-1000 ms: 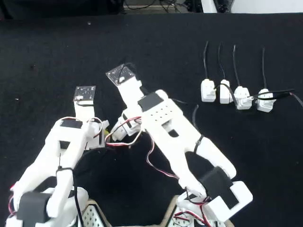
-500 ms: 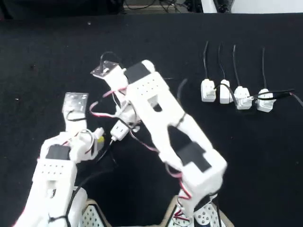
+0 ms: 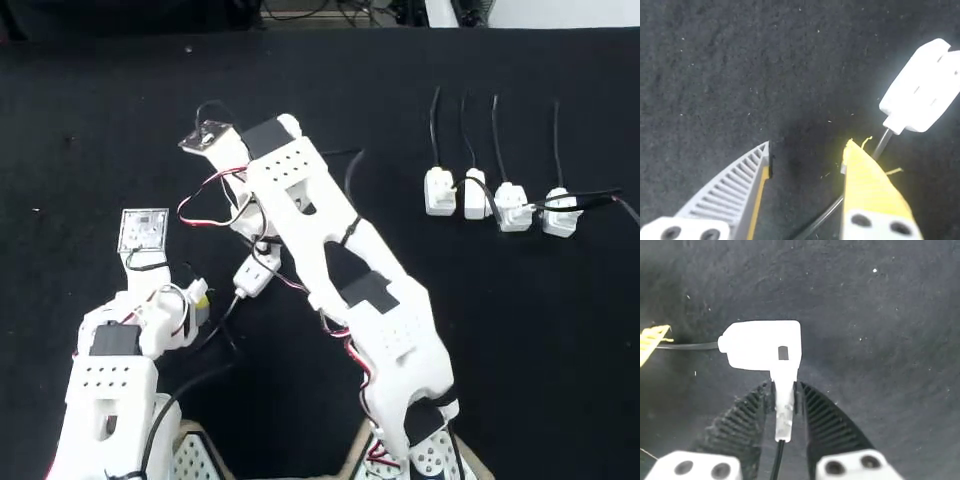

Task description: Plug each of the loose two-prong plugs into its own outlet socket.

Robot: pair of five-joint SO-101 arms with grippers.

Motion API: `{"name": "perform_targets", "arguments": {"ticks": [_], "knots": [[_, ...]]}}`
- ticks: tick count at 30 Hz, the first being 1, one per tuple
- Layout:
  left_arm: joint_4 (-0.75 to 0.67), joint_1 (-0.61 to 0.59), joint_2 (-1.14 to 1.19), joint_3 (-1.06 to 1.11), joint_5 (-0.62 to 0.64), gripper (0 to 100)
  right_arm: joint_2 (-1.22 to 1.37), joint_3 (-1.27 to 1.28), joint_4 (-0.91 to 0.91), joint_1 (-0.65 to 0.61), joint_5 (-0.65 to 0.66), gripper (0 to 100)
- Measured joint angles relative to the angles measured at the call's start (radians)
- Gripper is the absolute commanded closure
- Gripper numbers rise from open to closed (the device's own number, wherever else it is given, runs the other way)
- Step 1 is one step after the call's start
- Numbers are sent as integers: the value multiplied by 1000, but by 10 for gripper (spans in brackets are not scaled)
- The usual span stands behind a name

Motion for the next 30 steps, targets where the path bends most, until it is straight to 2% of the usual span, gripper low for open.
{"name": "perform_targets", "arguments": {"ticks": [6, 30], "knots": [[0, 0, -6, 0, 0, 766, 2, 0, 2, 0, 51, 988], [0, 0, -6, 0, 0, 766, 57, -2, 3, 3, 52, 988]]}}
